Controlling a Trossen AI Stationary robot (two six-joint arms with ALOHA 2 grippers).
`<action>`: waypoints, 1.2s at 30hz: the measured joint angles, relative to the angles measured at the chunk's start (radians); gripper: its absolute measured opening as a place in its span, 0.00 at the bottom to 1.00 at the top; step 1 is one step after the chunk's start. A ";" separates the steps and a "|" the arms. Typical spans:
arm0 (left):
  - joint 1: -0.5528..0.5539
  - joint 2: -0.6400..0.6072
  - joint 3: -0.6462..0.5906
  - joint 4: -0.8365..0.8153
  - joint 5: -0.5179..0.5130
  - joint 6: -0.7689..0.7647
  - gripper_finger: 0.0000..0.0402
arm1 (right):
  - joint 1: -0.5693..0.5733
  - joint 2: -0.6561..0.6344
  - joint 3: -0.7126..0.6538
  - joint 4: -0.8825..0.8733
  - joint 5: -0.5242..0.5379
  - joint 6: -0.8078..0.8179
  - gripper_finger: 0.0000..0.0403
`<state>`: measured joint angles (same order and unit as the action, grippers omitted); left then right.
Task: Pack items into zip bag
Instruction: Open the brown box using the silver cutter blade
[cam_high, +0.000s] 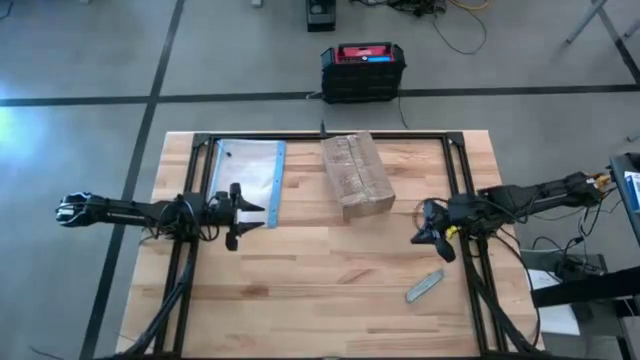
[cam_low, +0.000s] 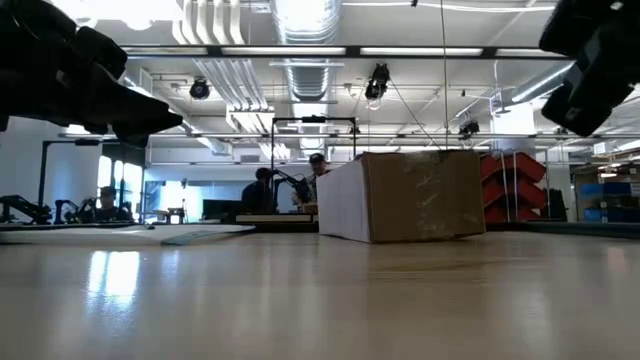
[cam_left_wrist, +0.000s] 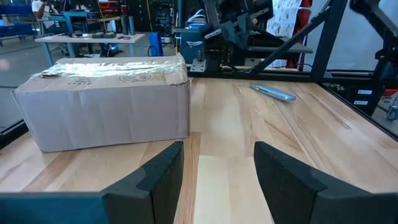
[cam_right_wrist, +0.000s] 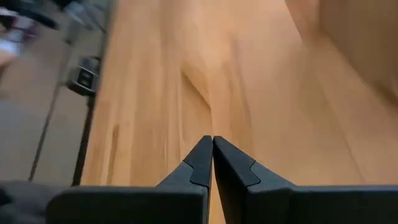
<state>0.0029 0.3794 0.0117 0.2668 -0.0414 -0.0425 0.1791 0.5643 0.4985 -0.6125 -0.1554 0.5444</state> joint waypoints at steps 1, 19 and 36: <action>0.000 0.000 0.000 0.000 0.000 0.000 0.45 | 0.001 0.038 0.046 -0.053 0.002 0.022 0.00; 0.000 0.000 0.000 0.000 0.000 0.000 0.45 | 0.206 0.589 0.409 -0.491 0.052 -0.269 0.00; 0.000 0.000 0.000 0.000 0.000 0.000 0.45 | 0.359 0.738 0.361 -0.354 -0.049 -0.363 0.04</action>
<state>0.0029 0.3794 0.0116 0.2672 -0.0414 -0.0425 0.5377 1.3026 0.8593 -0.9669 -0.2046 0.1814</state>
